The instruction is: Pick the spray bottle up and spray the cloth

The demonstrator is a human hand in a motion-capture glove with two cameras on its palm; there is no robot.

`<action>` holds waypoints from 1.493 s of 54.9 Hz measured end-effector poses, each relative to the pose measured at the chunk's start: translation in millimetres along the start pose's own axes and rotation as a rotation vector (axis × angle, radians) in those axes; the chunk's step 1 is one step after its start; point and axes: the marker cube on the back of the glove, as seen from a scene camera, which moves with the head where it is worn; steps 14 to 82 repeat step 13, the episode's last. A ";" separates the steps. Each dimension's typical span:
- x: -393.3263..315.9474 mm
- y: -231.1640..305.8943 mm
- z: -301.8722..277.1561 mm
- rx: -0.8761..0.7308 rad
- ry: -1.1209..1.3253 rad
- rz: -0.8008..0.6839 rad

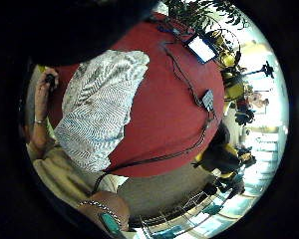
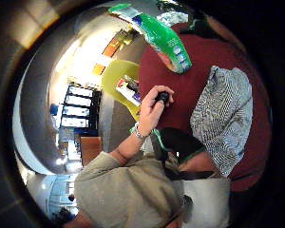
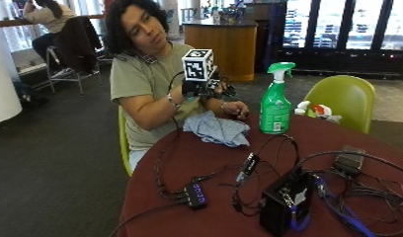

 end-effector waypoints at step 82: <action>-2.2 -0.7 1.0 -0.001 0.010 0.006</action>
